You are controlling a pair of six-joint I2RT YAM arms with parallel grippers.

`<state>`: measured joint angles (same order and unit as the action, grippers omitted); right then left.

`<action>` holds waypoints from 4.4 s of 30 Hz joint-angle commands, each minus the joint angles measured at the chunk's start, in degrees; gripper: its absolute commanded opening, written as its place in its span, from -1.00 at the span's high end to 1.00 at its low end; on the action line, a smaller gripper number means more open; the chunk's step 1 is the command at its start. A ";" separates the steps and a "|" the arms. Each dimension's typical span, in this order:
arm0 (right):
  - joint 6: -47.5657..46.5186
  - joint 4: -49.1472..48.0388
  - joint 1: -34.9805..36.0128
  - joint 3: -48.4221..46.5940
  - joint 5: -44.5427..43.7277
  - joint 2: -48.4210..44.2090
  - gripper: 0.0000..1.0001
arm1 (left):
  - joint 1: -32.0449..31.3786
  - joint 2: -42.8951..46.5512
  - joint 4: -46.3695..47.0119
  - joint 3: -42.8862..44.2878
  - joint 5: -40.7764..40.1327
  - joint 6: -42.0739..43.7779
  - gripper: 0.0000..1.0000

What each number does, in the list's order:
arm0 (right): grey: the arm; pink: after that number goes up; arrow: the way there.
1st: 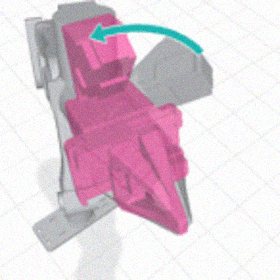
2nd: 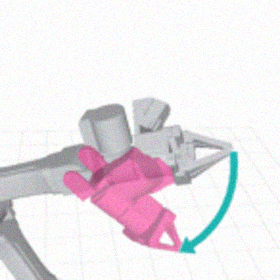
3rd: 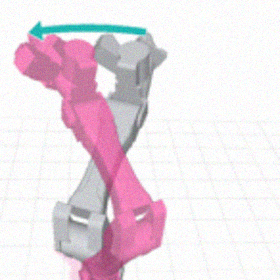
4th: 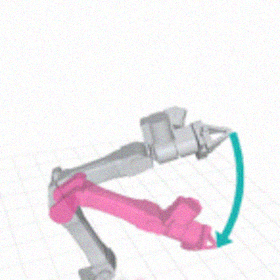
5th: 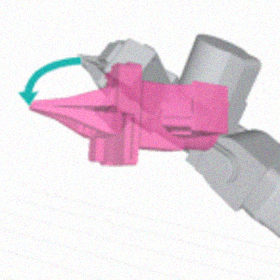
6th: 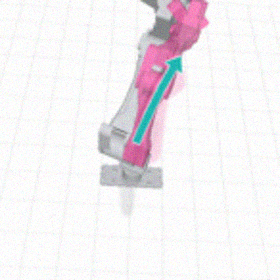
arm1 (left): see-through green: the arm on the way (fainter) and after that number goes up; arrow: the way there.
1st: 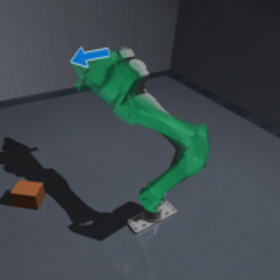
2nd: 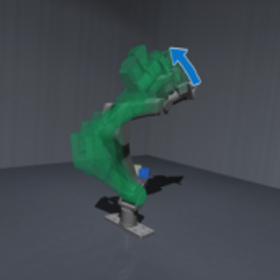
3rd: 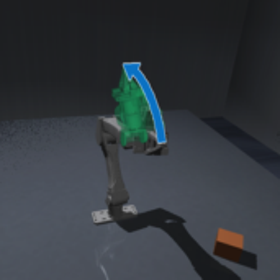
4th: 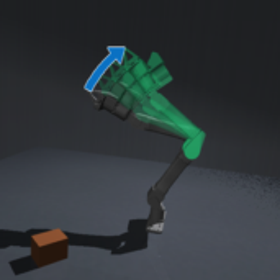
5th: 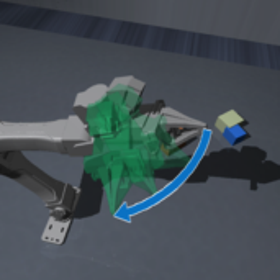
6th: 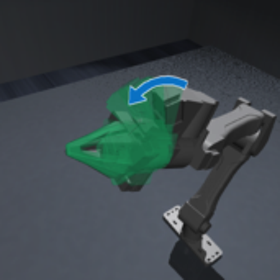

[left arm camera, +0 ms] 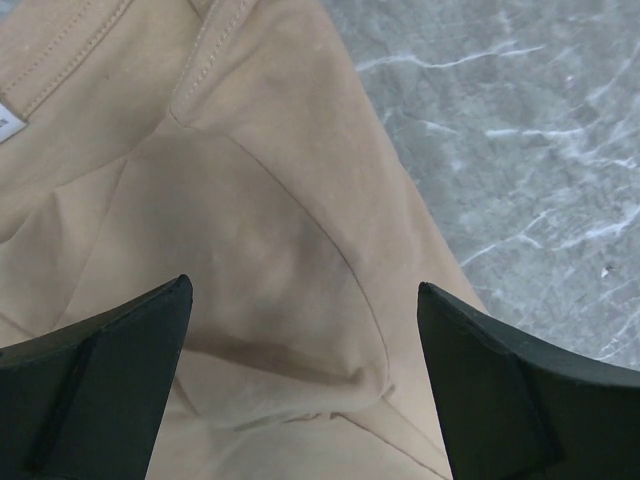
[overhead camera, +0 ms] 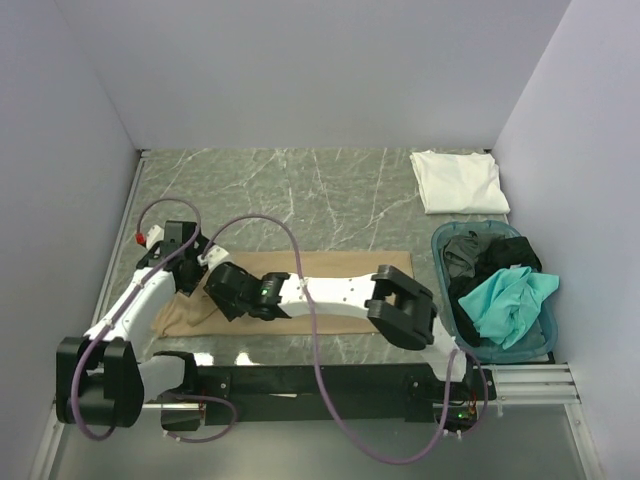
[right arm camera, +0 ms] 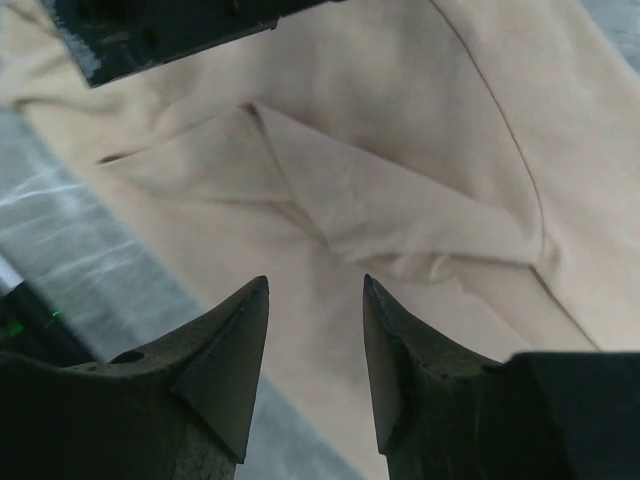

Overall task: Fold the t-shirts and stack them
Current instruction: Fold the tshirt

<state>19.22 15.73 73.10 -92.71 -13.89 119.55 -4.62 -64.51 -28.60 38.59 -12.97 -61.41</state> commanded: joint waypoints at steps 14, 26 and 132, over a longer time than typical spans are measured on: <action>-0.59 5.01 0.38 -11.44 -6.67 11.50 0.41 | 3.66 -2.82 6.28 -3.70 4.62 3.84 -0.99; 1.96 4.84 0.64 -3.90 -8.96 2.80 1.00 | 4.01 -2.81 5.58 -4.14 1.73 3.66 -0.99; 32.19 17.23 -10.17 48.48 -11.68 -65.57 -0.97 | -24.11 -34.61 19.19 63.76 13.33 17.19 -0.99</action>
<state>48.62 27.33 63.53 -47.00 -20.78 57.76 -26.94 -111.72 -6.46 110.89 3.68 -49.19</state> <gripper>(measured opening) 0.984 0.995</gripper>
